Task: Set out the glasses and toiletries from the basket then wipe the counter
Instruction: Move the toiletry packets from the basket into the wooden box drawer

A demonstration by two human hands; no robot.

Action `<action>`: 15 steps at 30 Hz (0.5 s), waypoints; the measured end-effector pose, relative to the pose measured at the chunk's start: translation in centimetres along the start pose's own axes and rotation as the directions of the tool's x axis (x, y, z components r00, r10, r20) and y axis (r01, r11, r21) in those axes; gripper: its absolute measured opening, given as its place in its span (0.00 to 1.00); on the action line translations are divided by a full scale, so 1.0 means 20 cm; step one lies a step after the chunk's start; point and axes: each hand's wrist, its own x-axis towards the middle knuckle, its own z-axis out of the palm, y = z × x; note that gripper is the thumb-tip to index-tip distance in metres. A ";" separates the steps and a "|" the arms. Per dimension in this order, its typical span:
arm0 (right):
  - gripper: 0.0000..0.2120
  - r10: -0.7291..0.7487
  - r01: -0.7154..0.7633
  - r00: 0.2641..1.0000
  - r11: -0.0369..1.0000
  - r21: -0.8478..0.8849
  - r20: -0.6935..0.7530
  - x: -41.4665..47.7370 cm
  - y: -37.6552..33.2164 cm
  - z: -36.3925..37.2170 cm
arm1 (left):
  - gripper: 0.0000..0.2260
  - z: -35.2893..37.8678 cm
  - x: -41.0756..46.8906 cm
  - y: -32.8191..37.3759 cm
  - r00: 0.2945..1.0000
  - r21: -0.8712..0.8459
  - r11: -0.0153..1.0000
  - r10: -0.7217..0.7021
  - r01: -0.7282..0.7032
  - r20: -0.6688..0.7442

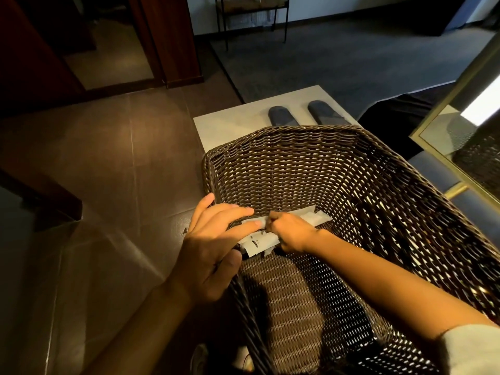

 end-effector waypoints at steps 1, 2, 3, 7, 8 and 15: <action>0.18 0.006 -0.006 1.000 1.000 -0.003 -0.018 0.01 0.00 0.00 | 0.26 0.00 0.00 0.00 1.000 0.003 1.000 -0.002 0.002 0.002; 0.16 0.013 -0.013 1.000 1.000 -0.011 -0.023 0.02 0.00 0.00 | 0.26 0.01 0.00 0.00 1.000 0.005 1.000 -0.005 0.005 0.003; 0.17 0.015 -0.015 1.000 0.999 -0.030 -0.014 0.02 -0.01 0.00 | 0.27 0.01 0.00 -0.01 1.000 0.007 1.000 -0.007 0.007 0.003; 0.25 0.036 -0.033 0.997 0.999 -0.041 0.073 0.03 -0.04 0.03 | 0.27 0.01 -0.01 -0.01 1.000 0.008 1.000 -0.010 0.010 0.004; 0.27 0.045 -0.043 0.995 0.999 -0.027 0.086 0.03 -0.05 0.04 | 0.27 0.01 -0.01 -0.01 1.000 0.007 1.000 -0.011 0.011 0.003; 0.32 0.072 -0.072 0.993 0.997 -0.004 0.091 0.04 -0.06 0.06 | 0.27 0.01 -0.01 -0.01 1.000 -0.012 1.000 -0.012 0.012 -0.019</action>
